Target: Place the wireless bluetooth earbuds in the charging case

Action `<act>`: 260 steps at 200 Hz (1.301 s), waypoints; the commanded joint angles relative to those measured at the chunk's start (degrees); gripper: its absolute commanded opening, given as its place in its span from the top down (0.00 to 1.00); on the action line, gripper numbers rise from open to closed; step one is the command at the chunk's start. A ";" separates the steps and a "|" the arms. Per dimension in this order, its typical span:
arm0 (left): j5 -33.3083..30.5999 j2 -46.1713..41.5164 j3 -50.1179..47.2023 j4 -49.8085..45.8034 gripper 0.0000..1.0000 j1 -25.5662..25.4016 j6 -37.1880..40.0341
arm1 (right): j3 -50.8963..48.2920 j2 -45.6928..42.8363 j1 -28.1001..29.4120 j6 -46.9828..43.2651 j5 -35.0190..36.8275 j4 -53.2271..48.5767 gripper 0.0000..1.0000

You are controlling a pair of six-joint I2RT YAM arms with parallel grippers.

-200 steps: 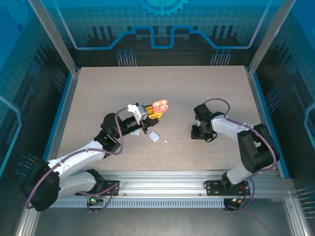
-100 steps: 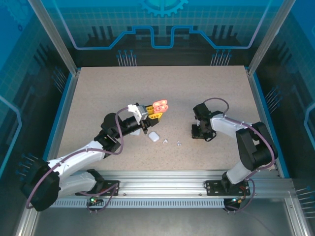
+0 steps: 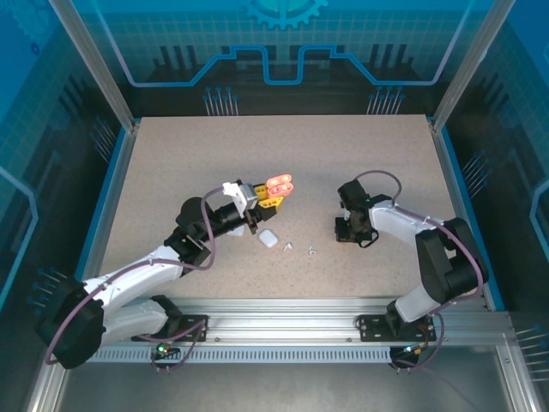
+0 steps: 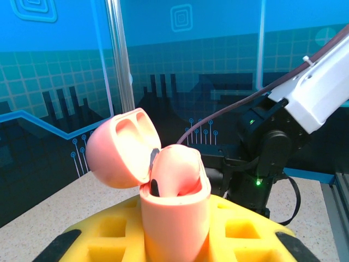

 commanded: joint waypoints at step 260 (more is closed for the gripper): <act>-1.05 0.30 0.71 -0.70 0.88 0.17 0.72 | 3.41 0.59 5.90 4.71 -4.00 -5.93 0.47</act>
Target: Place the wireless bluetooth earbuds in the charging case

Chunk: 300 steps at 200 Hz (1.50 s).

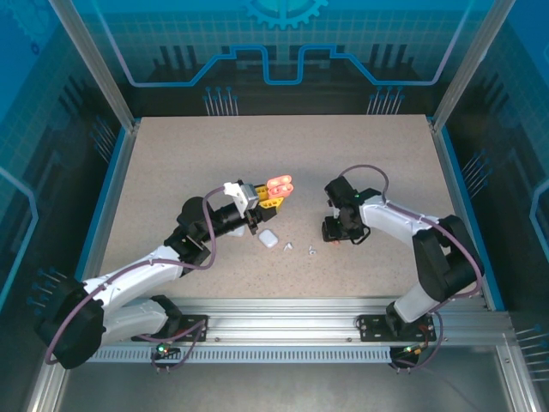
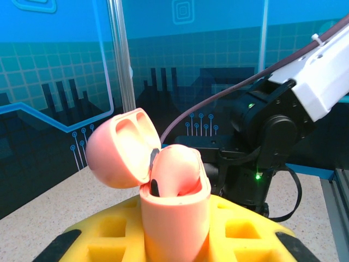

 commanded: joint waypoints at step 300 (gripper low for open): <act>-1.16 -0.12 1.06 -0.41 0.88 0.13 1.65 | 6.77 9.57 2.76 4.49 -6.34 3.48 0.36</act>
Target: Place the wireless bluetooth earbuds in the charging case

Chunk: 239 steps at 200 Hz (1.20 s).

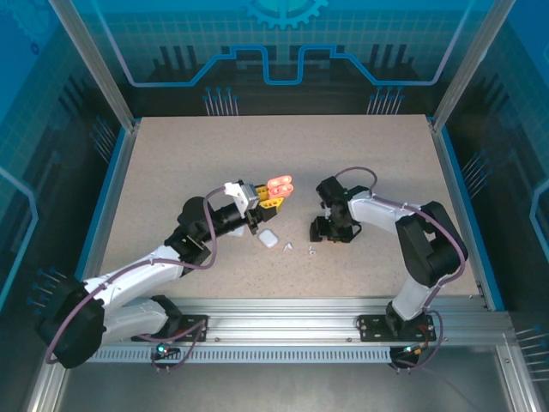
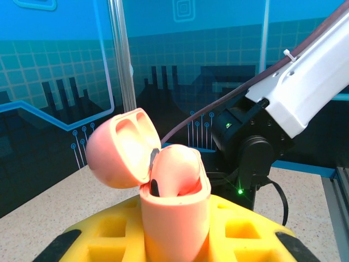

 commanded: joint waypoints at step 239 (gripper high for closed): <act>-1.29 -1.13 0.22 -0.71 0.88 0.18 1.91 | 5.23 3.30 3.53 2.77 1.03 -0.89 0.46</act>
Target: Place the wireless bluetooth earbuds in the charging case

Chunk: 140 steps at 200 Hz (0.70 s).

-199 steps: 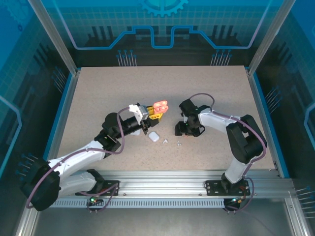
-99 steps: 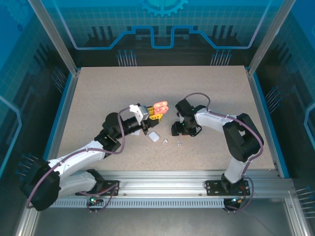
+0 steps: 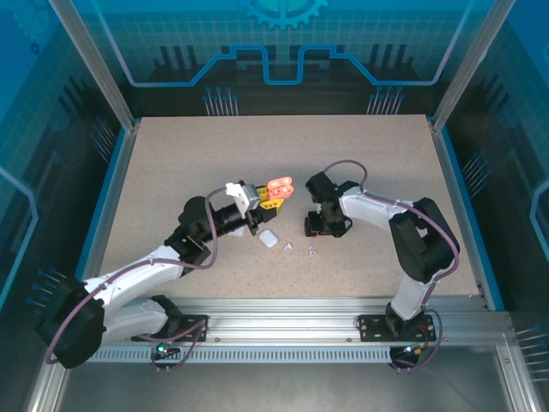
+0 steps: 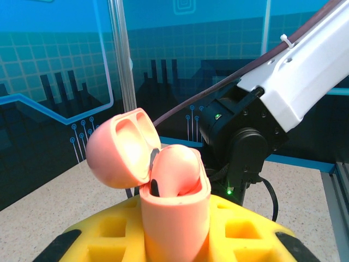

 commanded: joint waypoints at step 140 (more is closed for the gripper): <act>-1.56 -1.43 0.18 0.11 0.88 0.14 2.46 | 7.22 6.23 3.47 -0.93 -2.97 0.20 0.47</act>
